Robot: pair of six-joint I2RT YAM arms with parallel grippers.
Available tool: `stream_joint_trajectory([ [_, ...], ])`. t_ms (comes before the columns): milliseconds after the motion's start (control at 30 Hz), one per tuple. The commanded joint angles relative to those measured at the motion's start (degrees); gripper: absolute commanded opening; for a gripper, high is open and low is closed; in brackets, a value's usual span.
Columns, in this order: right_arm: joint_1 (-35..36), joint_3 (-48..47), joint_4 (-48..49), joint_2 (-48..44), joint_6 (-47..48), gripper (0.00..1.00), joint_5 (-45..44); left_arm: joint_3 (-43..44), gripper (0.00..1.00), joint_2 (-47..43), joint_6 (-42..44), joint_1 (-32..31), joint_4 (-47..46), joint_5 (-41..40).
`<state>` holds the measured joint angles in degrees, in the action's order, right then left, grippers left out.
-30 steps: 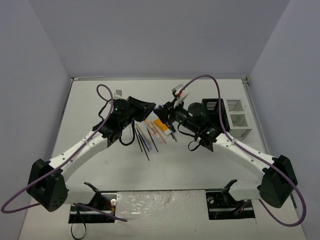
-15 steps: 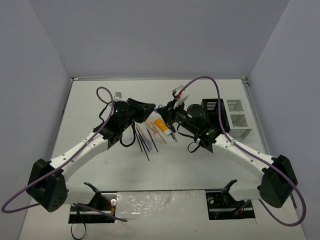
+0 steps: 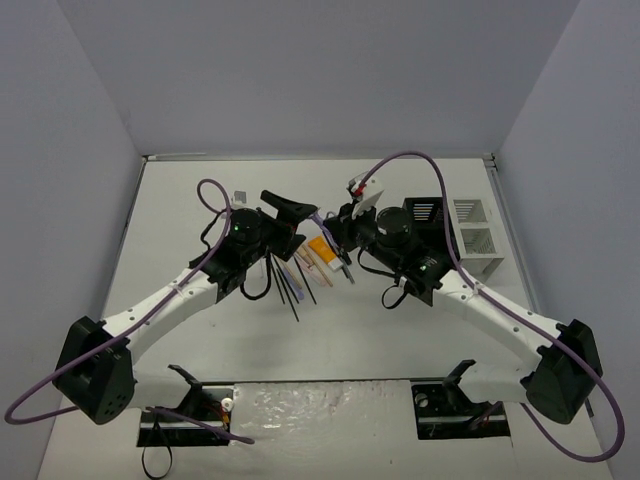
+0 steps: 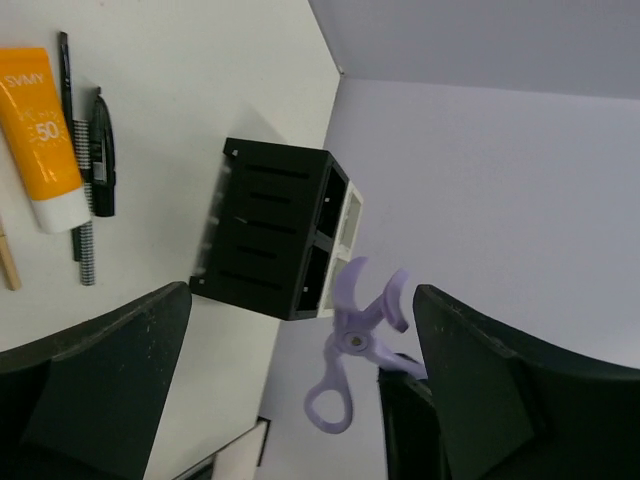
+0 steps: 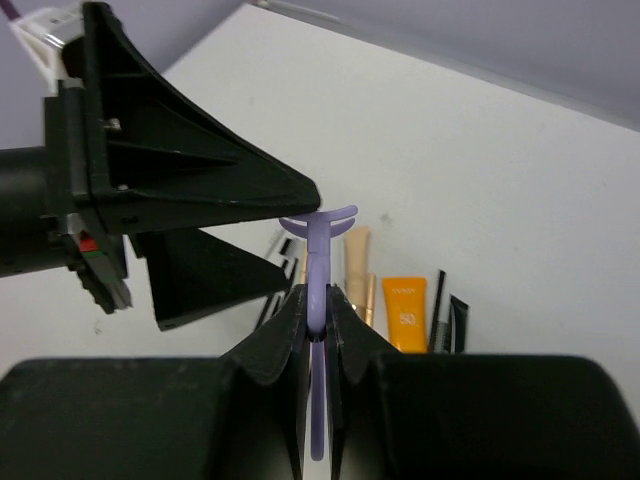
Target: Organize the makeup
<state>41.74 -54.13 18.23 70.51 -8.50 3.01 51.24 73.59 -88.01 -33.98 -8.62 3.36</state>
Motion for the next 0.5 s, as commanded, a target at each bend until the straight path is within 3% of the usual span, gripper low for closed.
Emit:
stream_joint_trajectory([
  [0,-0.3,-8.0,-9.9,-4.5,3.3,0.00,-10.4,2.6,0.97,-4.5,6.4,2.9,2.7,-1.9],
  [100,-1.9,-13.0,-19.2,-4.7,4.4,0.00,-15.4,5.2,0.97,-6.2,13.9,6.6,9.0,-0.9],
  [267,-11.0,-22.6,-34.9,-3.0,5.6,0.00,-17.0,10.5,0.97,-9.4,34.6,13.8,24.1,-0.2],
  [467,-20.7,-31.6,-49.8,2.3,7.8,0.00,-18.1,15.7,0.97,-13.0,56.7,16.0,35.4,-8.3],
])
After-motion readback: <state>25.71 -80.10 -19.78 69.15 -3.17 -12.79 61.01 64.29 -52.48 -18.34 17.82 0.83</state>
